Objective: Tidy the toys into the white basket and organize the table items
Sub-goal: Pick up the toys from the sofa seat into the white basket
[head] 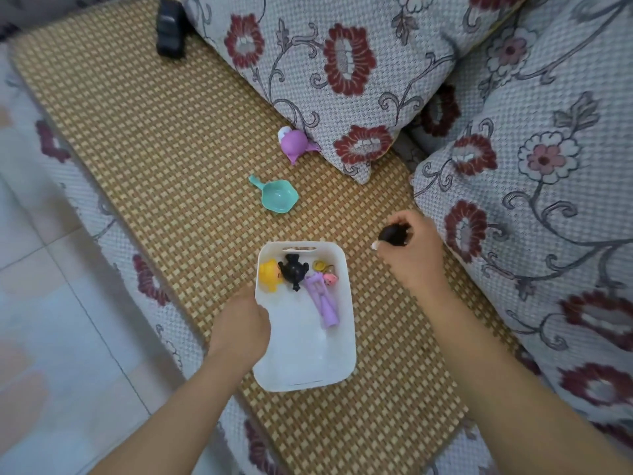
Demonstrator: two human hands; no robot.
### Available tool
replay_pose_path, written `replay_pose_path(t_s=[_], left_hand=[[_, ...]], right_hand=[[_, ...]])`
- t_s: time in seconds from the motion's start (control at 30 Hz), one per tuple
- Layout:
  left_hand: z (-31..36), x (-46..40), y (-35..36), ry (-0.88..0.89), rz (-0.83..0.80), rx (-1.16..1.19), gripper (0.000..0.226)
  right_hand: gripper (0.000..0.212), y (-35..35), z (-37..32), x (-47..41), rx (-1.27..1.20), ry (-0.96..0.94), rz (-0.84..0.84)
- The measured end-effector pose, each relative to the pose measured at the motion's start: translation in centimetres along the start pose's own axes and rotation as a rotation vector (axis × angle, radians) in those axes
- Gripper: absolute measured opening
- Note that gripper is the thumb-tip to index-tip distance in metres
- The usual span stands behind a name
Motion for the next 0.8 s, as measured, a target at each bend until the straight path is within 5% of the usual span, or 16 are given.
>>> replay_pose_path(t_s=[0.17, 0.3, 0.63, 0.8], left_hand=[[1.0, 1.5, 0.0, -0.046, 0.006, 0.029, 0.01], [1.5, 2.8, -0.1, -0.045, 0.019, 0.022, 0.012], [-0.5, 3.8, -0.5, -0.038, 0.047, 0.057, 0.015], [-2.7, 3.4, -1.9, -0.092, 0.076, 0.084, 0.014]], right_hand=[[0.038, 1.0, -5.3, 7.3, -0.065, -0.363, -0.27], [0.038, 5.3, -5.1, 10.3, 0.199, -0.427, -0.552], [0.04, 9.2, -5.3, 9.1, 0.508, -0.56, -0.616], [0.063, 10.0, -6.6, 8.4, 0.589, -0.632, -0.612]])
Point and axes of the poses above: each hand's wrist, its own x-axis away from the middle knuckle, its own y-axis out of the palm, z = x × y, the point moved 3 cm from there along -x, towards the middle knuckle, and after that the axes turned 12 degrees about -z, right-handed, at the moved point
